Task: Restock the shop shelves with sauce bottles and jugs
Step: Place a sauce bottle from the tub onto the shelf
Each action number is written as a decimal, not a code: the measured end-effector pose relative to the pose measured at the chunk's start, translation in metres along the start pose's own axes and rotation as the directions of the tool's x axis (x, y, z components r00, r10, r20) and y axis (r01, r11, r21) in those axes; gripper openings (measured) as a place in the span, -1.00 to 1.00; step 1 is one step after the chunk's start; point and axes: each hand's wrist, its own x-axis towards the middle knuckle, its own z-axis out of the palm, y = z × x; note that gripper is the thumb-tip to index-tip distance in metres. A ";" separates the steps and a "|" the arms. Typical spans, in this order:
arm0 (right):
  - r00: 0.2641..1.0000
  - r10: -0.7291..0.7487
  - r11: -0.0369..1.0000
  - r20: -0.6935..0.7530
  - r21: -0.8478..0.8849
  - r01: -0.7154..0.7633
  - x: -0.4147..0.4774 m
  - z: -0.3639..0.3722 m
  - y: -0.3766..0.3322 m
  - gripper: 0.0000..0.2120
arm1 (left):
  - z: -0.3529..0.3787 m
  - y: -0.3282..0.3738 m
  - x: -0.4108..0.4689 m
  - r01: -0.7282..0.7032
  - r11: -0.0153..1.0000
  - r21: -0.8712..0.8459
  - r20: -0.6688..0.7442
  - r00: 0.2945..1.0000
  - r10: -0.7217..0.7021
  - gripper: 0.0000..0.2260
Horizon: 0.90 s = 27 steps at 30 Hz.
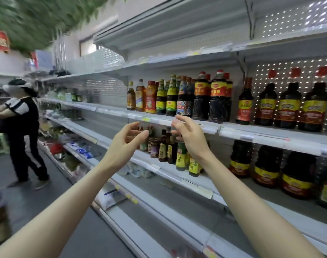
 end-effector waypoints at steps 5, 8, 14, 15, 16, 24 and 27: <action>0.998 0.034 0.999 -0.049 -0.025 -0.035 0.052 0.043 0.057 -0.61 | -0.012 -0.073 0.065 0.046 0.999 -0.018 0.057 0.997 -0.045 -0.41; 0.993 0.089 0.995 -0.074 -0.032 -0.092 0.079 0.065 0.091 -0.62 | -0.012 -0.115 0.099 0.079 0.997 -0.010 0.123 0.989 -0.077 -0.48; 0.959 0.260 0.961 -0.115 -0.067 -0.268 0.097 0.109 0.167 -0.60 | -0.005 -0.213 0.134 0.195 0.979 -0.058 0.244 0.954 -0.175 -0.48; 0.949 0.288 0.951 -0.131 -0.073 -0.299 0.097 0.116 0.181 -0.61 | -0.003 -0.230 0.135 0.225 0.972 -0.069 0.276 0.940 -0.198 -0.48; 0.936 0.321 0.940 -0.146 -0.069 -0.334 0.096 0.122 0.195 -0.61 | 0.000 -0.246 0.137 0.255 0.964 -0.078 0.307 0.926 -0.220 -0.47; 0.765 0.537 0.808 -0.357 -0.043 -0.587 0.070 0.172 0.321 -0.72 | 0.022 -0.396 0.148 0.404 0.914 -0.045 0.537 0.781 -0.319 -0.41; 0.666 0.614 0.737 -0.424 0.006 -0.676 0.042 0.191 0.366 -0.69 | 0.035 -0.453 0.136 0.463 0.886 -0.003 0.608 0.705 -0.366 -0.39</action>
